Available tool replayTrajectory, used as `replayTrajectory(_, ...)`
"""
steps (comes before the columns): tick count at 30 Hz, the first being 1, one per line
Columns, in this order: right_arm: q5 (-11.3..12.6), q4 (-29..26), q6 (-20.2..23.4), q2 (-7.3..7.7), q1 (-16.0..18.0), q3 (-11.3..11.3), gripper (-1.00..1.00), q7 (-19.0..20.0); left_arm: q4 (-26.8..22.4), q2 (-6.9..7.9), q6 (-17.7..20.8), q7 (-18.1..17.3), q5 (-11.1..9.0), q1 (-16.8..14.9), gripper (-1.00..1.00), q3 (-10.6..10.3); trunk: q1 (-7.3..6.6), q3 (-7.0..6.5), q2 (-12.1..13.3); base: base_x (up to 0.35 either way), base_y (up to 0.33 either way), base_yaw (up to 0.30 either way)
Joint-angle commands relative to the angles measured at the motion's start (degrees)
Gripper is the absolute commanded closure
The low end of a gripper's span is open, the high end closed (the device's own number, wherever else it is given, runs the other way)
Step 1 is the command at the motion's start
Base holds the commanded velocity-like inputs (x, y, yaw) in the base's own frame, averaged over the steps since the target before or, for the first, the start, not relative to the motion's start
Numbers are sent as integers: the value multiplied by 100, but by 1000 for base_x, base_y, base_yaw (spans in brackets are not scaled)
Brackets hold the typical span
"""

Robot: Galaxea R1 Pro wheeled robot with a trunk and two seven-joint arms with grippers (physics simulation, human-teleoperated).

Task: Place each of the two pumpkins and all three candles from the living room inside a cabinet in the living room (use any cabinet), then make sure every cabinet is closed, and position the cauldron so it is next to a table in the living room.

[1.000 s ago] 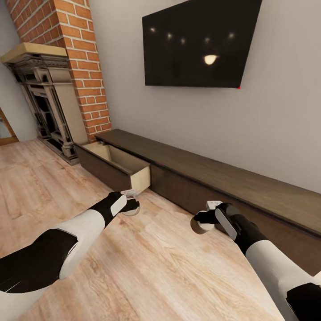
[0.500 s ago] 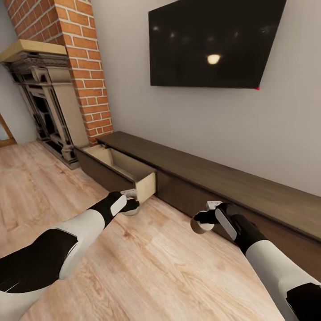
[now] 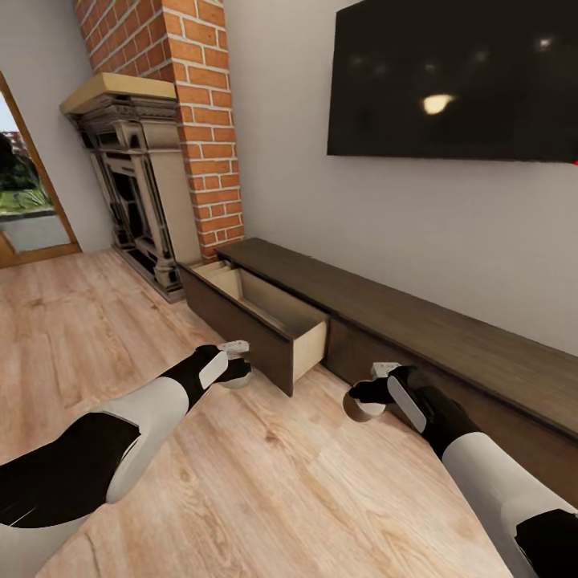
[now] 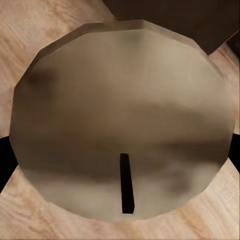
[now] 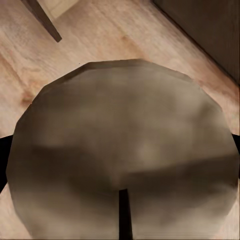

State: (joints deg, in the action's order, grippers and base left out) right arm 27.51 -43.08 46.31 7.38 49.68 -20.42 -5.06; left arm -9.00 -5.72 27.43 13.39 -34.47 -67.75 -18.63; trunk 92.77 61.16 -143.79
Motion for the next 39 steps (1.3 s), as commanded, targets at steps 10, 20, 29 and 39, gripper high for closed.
replayTrajectory(10,53,-8,18,8,5,-27,100,-57,-30,-3,43,-83,-88,-2,100,-45,-7,-61,2,71,80,57)
replayTrajectory(20,53,-8,18,9,4,-26,100,-57,-32,18,36,-152,-121,-2,100,-36,-33,-283,15,1,1,0)
replayTrajectory(29,53,-8,18,9,3,-28,100,-57,-28,18,34,-153,-119,-2,100,-36,-56,-482,27,0,0,0)
replayTrajectory(39,53,-8,34,9,4,-25,100,-57,-23,18,26,-153,-122,-2,100,-36,-82,-648,40,0,0,43)
